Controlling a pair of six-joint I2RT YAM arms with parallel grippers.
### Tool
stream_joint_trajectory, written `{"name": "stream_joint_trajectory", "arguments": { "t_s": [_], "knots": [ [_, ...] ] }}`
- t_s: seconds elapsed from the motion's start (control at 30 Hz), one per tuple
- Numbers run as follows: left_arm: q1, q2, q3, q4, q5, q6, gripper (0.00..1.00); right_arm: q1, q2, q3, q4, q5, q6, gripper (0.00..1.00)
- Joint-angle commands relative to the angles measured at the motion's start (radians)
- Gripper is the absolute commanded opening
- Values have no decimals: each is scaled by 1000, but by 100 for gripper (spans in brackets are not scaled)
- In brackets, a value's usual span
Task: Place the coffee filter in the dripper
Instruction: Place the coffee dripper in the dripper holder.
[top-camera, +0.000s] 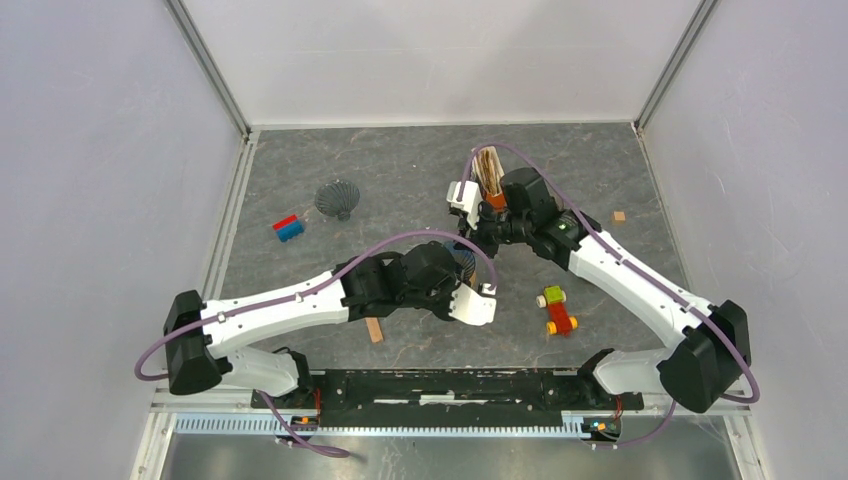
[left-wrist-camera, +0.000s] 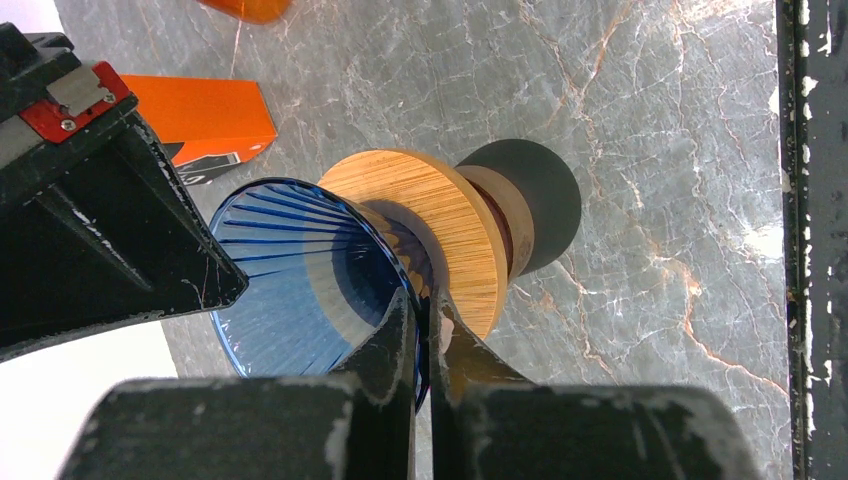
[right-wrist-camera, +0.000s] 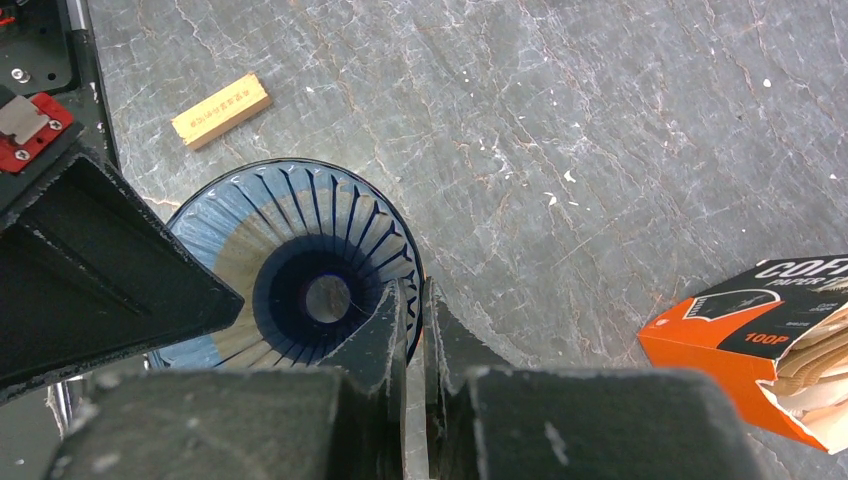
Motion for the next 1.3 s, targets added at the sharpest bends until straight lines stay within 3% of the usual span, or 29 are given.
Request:
{"name": "stream_joint_trajectory", "arguments": {
  "t_s": [0.0, 0.23, 0.57, 1.0, 1.17, 1.27],
  "knots": [
    [0, -6, -91, -83, 83, -63, 2, -3, 53, 17, -115, 117, -58, 0],
    [6, -16, -87, -76, 77, -61, 2, -2, 56, 16, -119, 125, -69, 0],
    [6, -6, -42, -85, 52, -54, 34, -2, 57, 48, -134, 131, -75, 8],
    [7, -46, -9, -86, -30, -34, 50, -2, 31, 111, -157, 95, -87, 36],
    [8, -65, 6, -66, -48, -25, 57, -3, 20, 142, -163, 99, -87, 42],
    [8, -72, 7, -55, -62, -19, 62, -4, 14, 159, -169, 91, -89, 55]
  ]
}}
